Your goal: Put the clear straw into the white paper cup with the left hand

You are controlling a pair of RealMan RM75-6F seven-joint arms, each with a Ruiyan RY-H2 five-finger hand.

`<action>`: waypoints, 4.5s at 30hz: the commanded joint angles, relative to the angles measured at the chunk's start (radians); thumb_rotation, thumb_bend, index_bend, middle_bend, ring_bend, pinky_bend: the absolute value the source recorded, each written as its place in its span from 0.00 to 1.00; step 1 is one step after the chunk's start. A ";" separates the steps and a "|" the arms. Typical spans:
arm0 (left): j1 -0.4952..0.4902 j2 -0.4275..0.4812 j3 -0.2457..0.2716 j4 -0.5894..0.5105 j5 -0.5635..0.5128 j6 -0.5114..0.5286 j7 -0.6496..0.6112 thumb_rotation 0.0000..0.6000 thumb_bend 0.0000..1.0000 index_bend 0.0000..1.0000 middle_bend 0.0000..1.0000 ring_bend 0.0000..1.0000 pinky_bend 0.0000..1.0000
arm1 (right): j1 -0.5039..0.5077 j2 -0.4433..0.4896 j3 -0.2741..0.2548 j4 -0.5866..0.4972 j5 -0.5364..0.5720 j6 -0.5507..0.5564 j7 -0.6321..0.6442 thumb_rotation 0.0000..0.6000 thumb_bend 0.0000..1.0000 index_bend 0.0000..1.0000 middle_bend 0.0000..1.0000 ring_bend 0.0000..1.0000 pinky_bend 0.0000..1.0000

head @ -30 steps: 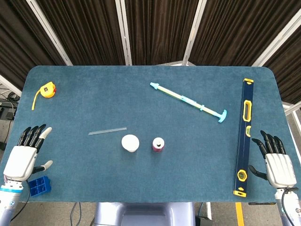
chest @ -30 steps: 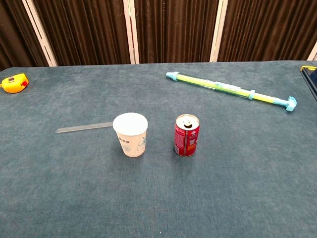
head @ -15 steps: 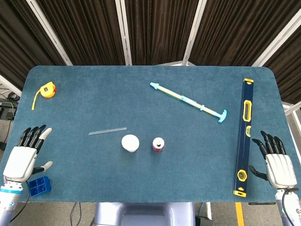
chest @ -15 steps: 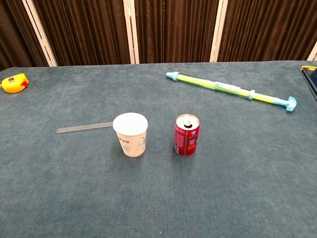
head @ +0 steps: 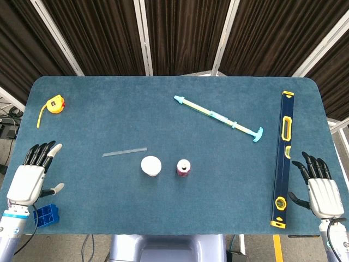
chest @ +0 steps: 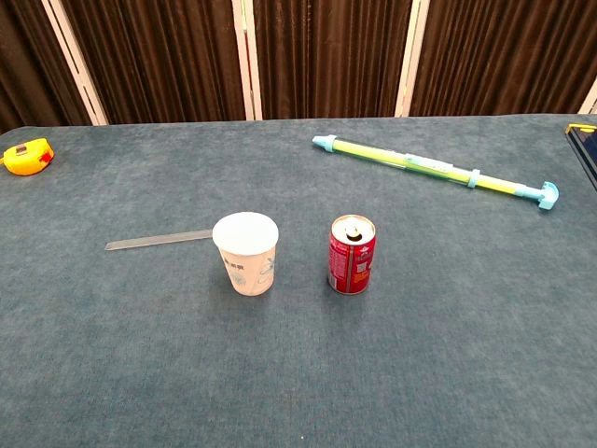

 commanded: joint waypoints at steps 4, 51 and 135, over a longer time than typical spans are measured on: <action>-0.060 -0.005 -0.066 -0.036 -0.084 -0.057 0.066 1.00 0.07 0.24 0.00 0.00 0.00 | 0.000 0.001 0.000 -0.001 0.000 -0.001 0.003 1.00 0.18 0.16 0.00 0.00 0.00; -0.627 -0.667 -0.268 0.422 -0.913 -0.252 0.638 1.00 0.37 0.49 0.00 0.00 0.00 | 0.020 0.024 0.002 -0.009 0.021 -0.049 0.069 1.00 0.18 0.16 0.00 0.00 0.00; -0.335 -0.296 -0.487 -0.257 -0.769 -0.465 -0.264 1.00 0.43 0.54 0.00 0.00 0.00 | 0.017 0.012 0.004 -0.011 0.029 -0.035 0.025 1.00 0.18 0.16 0.00 0.00 0.00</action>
